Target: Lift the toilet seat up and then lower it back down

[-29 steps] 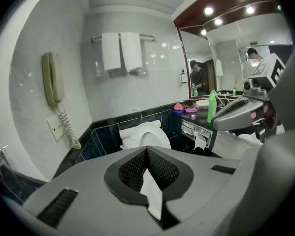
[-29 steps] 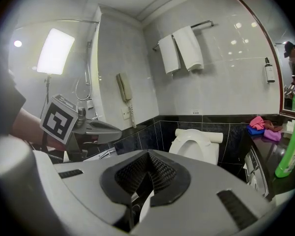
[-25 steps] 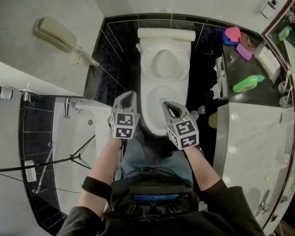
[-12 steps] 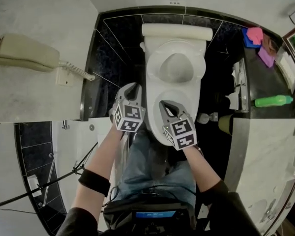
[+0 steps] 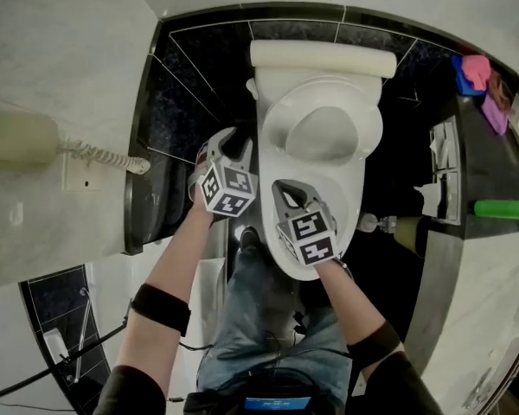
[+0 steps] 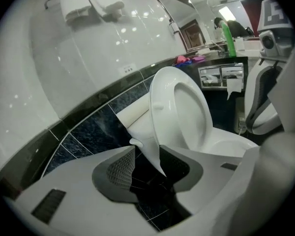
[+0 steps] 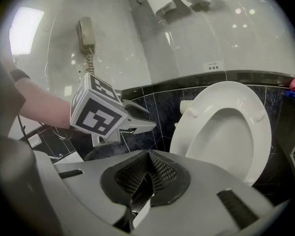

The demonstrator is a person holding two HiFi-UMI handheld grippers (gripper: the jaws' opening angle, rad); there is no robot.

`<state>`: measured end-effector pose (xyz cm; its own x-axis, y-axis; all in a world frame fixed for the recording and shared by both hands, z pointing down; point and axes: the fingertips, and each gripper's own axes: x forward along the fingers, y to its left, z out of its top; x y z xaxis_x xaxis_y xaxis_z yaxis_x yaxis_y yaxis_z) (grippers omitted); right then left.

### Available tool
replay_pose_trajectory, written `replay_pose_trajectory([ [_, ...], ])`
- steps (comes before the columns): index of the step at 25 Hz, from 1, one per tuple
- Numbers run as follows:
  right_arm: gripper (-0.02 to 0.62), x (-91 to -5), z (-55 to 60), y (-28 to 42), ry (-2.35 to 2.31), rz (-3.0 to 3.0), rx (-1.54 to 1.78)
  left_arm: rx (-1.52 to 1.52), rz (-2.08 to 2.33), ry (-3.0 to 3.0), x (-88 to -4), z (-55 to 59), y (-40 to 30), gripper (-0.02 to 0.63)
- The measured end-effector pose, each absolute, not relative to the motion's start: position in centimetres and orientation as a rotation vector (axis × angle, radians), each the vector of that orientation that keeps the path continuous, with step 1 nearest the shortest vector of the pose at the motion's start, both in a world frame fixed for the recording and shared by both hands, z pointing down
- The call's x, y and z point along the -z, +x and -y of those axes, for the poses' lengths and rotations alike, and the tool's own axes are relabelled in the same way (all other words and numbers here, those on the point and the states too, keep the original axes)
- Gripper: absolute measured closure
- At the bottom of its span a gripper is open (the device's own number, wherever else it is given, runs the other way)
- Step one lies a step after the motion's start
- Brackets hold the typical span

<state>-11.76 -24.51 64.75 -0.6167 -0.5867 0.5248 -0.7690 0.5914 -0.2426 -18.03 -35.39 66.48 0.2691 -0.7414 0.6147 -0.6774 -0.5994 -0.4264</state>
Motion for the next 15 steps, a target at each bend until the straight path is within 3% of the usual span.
replay_pose_trajectory([
  [5, 0.586, -67.5, 27.5, -13.7, 1.076, 2.428, -0.645, 1.295, -1.309, -2.366, -69.7, 39.8, -19.3, 0.393],
  [15, 0.586, -72.1, 32.5, -15.7, 1.109, 2.392, -0.661, 1.393, -1.065, -2.144, -75.1, 47.6, -20.0, 0.379],
])
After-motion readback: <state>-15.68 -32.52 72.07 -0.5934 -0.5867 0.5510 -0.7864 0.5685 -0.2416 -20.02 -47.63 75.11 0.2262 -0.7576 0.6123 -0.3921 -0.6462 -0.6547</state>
